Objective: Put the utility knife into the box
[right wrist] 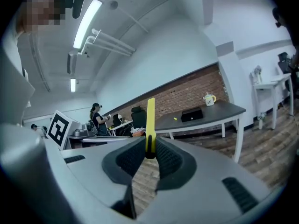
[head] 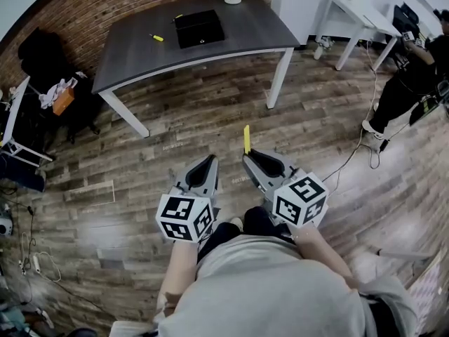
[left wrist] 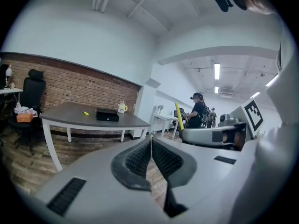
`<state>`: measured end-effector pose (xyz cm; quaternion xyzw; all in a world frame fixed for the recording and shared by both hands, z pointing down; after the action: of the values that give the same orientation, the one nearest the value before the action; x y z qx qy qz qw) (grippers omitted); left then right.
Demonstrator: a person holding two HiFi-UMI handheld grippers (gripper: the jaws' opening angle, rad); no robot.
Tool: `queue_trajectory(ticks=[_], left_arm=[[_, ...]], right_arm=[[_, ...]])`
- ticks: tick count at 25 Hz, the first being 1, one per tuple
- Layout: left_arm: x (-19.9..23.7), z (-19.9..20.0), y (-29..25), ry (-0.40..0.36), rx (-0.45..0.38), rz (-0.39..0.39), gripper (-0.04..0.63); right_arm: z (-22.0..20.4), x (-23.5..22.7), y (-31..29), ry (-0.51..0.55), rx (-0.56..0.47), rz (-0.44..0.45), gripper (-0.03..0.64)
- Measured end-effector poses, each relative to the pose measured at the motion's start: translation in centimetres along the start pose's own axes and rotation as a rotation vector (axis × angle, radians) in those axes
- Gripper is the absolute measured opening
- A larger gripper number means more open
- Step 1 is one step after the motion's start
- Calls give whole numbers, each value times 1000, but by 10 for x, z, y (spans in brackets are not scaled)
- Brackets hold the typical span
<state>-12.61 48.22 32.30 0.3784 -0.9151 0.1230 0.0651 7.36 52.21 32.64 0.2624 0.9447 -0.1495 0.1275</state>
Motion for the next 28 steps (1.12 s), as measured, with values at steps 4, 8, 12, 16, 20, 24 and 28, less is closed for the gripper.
queue_trajectory(ticks=[4, 8, 12, 16, 20, 24, 28], left_arm=[[7, -9, -2, 32, 16, -11, 24], [18, -9, -8, 4, 36, -25, 23], [36, -6, -18, 21, 24, 7, 23], [52, 1, -38, 45, 10, 38, 23], [74, 13, -72, 44, 12, 52, 23], [94, 26, -109, 69, 9, 68, 23], [111, 40, -145, 76, 6, 94, 23]], right_arm=[[-9, 5, -8, 4, 50, 12, 72], [-4, -8, -16, -26, 22, 15, 72], [6, -24, -28, -67, 6, 13, 72], [13, -47, -52, -85, 17, 28, 72], [31, -75, -87, -90, 23, 49, 72], [53, -107, -118, -79, 36, 74, 72], [75, -140, -147, -46, 61, 89, 72]])
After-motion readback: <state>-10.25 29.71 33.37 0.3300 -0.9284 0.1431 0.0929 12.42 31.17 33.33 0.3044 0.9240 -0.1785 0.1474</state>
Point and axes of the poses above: the fingertips, and each gripper's own axes: y backward along the fingers, x to its left, z out of its top, the point moved 10 cm from there along y, backward along the fingers, and after that the axes turned 2 degrees about -y, right-handed, at the moved point
